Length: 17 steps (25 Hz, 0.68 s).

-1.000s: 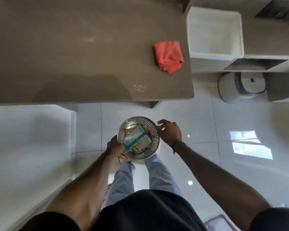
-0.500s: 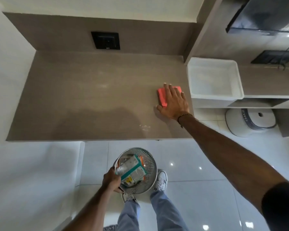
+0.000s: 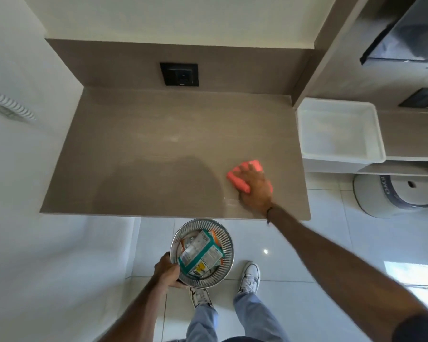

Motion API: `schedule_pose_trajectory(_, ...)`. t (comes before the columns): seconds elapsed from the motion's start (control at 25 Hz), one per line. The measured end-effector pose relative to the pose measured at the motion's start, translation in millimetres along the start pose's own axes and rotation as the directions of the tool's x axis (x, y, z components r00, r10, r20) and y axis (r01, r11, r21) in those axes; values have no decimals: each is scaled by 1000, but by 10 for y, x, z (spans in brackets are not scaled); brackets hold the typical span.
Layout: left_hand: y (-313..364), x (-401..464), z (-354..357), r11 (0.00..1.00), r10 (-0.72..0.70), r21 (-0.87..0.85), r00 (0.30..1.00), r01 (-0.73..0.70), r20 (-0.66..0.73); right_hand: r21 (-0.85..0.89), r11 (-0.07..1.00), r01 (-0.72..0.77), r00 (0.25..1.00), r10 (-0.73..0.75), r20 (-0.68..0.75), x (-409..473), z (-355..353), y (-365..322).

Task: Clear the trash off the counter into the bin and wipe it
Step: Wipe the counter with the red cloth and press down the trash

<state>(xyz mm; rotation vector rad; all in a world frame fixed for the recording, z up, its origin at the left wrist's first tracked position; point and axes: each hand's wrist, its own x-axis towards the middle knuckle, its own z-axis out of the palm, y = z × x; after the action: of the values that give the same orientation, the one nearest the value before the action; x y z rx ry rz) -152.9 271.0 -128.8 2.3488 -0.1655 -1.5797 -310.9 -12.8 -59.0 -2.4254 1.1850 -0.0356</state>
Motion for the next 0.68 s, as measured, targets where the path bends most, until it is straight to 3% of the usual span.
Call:
schedule_pose_trajectory(0.04,16,-10,-21,1000,8,-5,1000,-8,8,-17,1000,25,994,-23,103,-199,109,-211)
schedule_pose_trajectory(0.08,35,-26,-40,1000,19,-8,1000,-19,13,112,992,48,984,-67,165,-386,212,-409)
schedule_pose_trajectory(0.2,77,-87,-85,997,57,-44,998,-56,33,534,841,90,969,-199,149,-849,412,-814)
schedule_pose_trajectory(0.24,80,-108,-103,996,65,-58,997,-62,38,587,805,84,964,-215,157,-929,321,-817)
schedule_pose_trajectory(0.32,79,-138,-130,996,69,-54,997,-67,43,707,704,-69,989,-46,142,-900,66,-767)
schedule_pose_trajectory(0.4,77,-152,-144,997,73,-39,996,-72,43,799,580,-161,965,263,3,-758,-251,-532)
schedule_pose_trajectory(0.48,70,-175,-151,996,75,-58,996,-73,39,797,561,-224,843,522,-131,-634,-462,-210)
schedule_pose_trajectory(0.56,58,-193,-127,995,81,-59,996,-78,44,666,633,-395,786,608,-112,-591,-446,-28)
schedule_pose_trajectory(0.6,46,-200,-112,995,86,-60,995,-83,44,605,664,-438,799,597,-77,-615,-371,-64)
schedule_pose_trajectory(0.68,27,-210,-97,994,89,-63,995,-87,35,539,754,-376,875,480,-62,-702,-130,-285)
